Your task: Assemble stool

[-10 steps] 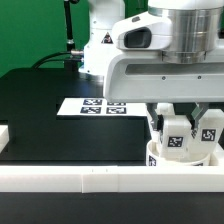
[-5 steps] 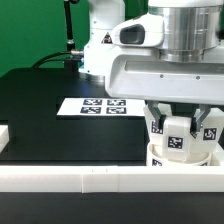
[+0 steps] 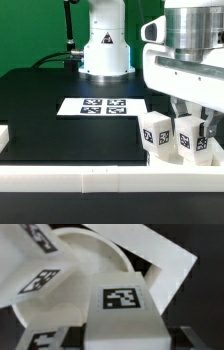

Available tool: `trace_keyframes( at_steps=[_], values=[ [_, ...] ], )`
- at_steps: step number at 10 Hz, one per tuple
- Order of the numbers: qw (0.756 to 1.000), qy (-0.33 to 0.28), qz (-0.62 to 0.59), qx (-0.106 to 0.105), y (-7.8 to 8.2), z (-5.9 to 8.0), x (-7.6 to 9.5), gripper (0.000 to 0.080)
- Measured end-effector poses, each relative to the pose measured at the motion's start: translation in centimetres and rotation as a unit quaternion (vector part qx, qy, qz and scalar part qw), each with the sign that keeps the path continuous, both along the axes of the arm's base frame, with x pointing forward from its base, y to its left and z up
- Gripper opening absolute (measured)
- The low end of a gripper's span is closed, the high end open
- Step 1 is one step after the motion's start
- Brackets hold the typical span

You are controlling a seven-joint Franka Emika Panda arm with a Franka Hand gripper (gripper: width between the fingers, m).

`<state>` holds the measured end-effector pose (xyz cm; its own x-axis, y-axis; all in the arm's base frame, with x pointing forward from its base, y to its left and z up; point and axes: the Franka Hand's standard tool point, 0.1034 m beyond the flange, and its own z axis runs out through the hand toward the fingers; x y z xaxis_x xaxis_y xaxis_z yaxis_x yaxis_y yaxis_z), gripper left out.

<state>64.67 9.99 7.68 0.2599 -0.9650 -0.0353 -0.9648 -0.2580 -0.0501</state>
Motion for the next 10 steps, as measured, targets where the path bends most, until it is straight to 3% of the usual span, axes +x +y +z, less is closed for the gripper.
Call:
trace_keyframes(
  at_steps=[2,4,6,9,10],
  values=[
    [0.992,0.010,-0.129,-0.002,0.0,0.0,-0.1,0.0337],
    [0.985,0.014,-0.173,0.007,-0.1,0.0,-0.1,0.0337],
    [0.994,0.011,-0.108,0.010,-1.1,1.1,-0.2,0.0574],
    [1.000,-0.009,-0.025,0.016,-0.6,3.9,-0.1,0.0645],
    [0.999,-0.008,-0.031,0.016,-0.6,3.7,-0.2,0.0645]
  ],
)
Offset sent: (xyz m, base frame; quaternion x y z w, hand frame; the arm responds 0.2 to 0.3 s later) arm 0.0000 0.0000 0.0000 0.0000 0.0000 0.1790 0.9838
